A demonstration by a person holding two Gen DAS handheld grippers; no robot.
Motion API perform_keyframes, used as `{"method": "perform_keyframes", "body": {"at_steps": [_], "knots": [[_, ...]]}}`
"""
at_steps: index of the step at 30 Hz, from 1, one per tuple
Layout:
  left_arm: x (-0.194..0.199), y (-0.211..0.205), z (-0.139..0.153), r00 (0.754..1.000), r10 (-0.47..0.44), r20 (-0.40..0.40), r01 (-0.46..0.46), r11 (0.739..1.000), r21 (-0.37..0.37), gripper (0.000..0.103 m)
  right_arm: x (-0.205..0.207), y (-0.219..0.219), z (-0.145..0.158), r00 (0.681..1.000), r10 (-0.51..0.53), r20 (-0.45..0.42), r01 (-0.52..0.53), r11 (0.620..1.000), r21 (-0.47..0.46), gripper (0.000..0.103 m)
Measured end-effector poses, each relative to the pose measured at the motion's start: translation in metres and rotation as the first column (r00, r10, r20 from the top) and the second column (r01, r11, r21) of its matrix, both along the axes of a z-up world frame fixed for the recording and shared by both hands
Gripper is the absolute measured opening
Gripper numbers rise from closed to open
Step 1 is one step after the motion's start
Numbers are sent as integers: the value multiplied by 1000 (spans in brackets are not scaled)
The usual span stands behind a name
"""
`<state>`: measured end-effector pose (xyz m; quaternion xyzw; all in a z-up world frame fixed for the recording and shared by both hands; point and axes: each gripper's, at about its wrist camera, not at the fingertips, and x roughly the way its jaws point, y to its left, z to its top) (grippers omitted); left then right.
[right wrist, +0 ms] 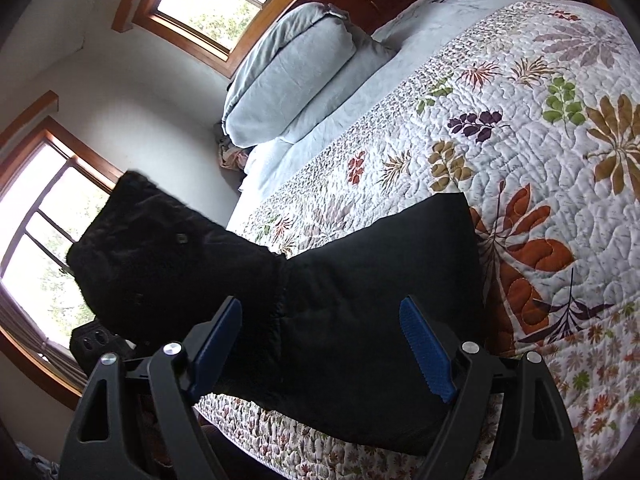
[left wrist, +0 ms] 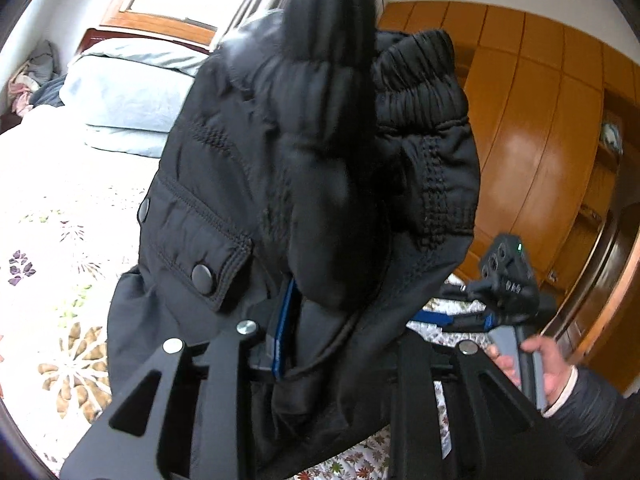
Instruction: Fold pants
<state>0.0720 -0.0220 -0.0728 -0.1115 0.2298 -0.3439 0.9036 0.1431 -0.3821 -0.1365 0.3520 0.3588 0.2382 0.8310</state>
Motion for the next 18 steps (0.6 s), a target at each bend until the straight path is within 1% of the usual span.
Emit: {"method": "perform_keyframes", "body": {"at_steps": [3, 4, 6, 8, 9, 10, 11, 12, 13, 15, 18], "knots": [[-5, -10, -11, 1000, -18, -8, 18, 999, 35, 24, 1, -4, 1, 1000, 10, 7, -10, 1000, 28, 84], [-1, -19, -11, 1000, -26, -13, 26, 998, 49, 24, 0, -5, 1, 1000, 14, 7, -14, 999, 45, 85], [1, -22, -17, 999, -37, -22, 39, 997, 71, 24, 1, -9, 0, 1000, 21, 4, -21, 996, 87, 87], [4, -27, -22, 998, -55, -32, 59, 993, 107, 24, 2, -12, -2, 1000, 22, -2, -21, 992, 121, 88], [-4, -20, -24, 997, -62, -36, 66, 990, 124, 24, 2, -14, -3, 1000, 22, -4, -22, 991, 135, 89], [-6, -23, -28, 997, -68, -42, 73, 986, 148, 24, 2, -16, -5, 1000, 22, -8, -21, 988, 152, 90], [-5, -29, -32, 996, -75, -47, 82, 979, 186, 24, 3, -17, -6, 1000, 23, -12, -21, 986, 164, 92], [-4, -33, -36, 996, -81, -49, 90, 973, 214, 24, 4, -19, -9, 999, 28, -22, -23, 982, 189, 97], [-4, -39, -41, 994, -92, -56, 103, 960, 259, 24, 6, -21, -14, 999, 32, -41, -23, 975, 221, 98], [-2, -50, -52, 991, -109, -79, 129, 935, 329, 24, 9, -26, -21, 997, 35, -70, -15, 961, 275, 99], [2, -56, -63, 987, -119, -107, 152, 907, 392, 26, 14, -31, -35, 993, 45, -112, -4, 939, 345, 100]]}}
